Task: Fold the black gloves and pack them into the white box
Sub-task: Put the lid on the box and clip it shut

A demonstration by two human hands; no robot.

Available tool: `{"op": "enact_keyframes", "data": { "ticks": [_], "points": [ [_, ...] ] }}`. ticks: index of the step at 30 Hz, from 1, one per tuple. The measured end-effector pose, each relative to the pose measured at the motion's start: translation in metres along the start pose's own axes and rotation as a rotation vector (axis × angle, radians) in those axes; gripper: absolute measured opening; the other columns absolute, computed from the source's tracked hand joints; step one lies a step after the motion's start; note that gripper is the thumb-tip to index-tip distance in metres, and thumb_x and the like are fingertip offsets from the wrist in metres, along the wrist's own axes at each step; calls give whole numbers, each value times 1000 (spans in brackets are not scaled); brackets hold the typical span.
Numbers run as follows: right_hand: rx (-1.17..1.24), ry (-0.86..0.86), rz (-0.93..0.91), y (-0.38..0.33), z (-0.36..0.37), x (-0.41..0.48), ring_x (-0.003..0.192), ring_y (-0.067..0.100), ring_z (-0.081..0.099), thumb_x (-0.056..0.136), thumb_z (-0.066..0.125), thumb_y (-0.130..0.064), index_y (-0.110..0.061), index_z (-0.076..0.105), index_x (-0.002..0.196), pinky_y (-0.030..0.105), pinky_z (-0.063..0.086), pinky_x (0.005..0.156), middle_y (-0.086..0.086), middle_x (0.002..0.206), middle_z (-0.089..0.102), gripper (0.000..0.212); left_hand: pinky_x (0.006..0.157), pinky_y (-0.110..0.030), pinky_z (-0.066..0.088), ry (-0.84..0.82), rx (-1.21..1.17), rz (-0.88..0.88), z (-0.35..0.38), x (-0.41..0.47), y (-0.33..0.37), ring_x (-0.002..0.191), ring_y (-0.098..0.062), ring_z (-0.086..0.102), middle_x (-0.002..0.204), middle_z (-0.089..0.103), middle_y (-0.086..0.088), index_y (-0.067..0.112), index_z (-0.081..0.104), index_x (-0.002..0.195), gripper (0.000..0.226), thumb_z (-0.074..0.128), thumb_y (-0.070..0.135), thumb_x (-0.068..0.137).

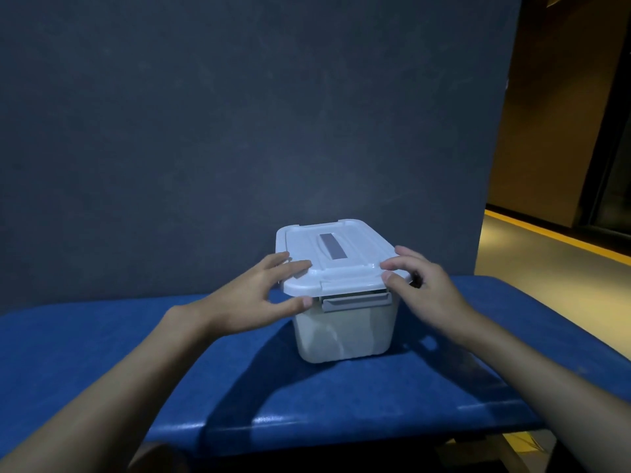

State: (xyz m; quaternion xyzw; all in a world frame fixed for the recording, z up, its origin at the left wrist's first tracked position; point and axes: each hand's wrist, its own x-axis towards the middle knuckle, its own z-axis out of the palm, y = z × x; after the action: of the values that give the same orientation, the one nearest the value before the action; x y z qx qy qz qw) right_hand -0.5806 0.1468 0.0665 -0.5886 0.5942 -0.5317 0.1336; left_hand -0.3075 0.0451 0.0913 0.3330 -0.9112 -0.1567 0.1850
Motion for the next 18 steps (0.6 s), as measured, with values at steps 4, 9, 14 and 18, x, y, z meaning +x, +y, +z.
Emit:
{"op": "enact_keyframes", "data": {
  "ticks": [4,9,14,18],
  "points": [
    [-2,7,21,6,-8,5,121,3,51,89,67,-26,-34,71,95,19,37,96,-7,147,45,11,112,-26,22,28,139,52,4,3,8,145,-5,15,156,26,6,60,31,142,62,44,76,83],
    [-21,31,4,16,-27,11,108,-5,54,94,61,-21,-26,72,102,9,38,88,-7,143,51,15,106,-27,25,191,365,192,22,6,35,128,-13,32,126,44,5,49,42,142,67,20,76,84],
    [-54,-27,-49,27,-39,0,131,-4,41,89,65,-39,-30,67,117,22,33,110,-18,141,49,30,111,-24,20,210,404,277,38,15,49,138,-12,30,154,32,9,29,46,138,76,45,77,78],
    [-106,-178,-70,35,-44,-7,134,-12,31,70,71,-60,-35,51,135,14,28,108,-28,149,31,73,101,-36,34,313,436,304,48,22,52,122,-17,50,131,55,9,38,51,128,62,50,76,79]
  ]
}}
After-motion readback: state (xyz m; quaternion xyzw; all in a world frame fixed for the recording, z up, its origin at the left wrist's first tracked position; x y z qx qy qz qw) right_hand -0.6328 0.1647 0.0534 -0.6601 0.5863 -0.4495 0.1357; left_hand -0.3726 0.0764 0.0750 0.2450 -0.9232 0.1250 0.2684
